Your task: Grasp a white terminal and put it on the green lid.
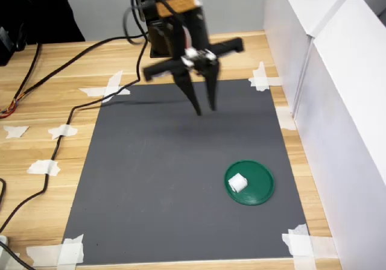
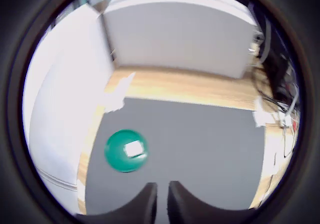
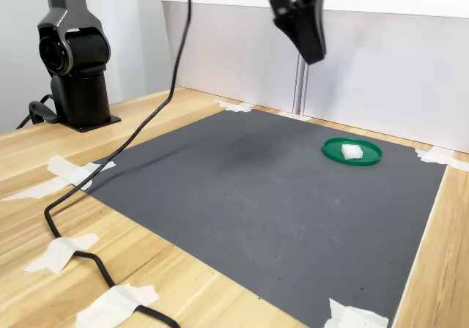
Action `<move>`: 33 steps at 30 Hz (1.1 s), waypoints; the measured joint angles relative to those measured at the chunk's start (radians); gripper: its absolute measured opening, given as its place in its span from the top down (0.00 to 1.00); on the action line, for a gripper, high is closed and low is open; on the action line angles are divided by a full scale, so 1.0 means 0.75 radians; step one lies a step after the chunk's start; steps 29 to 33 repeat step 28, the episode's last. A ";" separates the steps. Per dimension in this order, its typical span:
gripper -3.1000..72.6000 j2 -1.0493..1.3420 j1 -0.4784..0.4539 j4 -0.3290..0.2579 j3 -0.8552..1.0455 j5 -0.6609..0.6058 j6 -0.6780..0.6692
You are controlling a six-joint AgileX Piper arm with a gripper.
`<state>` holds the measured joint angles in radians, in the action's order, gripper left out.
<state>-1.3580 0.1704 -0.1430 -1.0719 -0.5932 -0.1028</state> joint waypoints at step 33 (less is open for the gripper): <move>0.98 1.596 -0.215 0.011 1.310 0.534 -0.246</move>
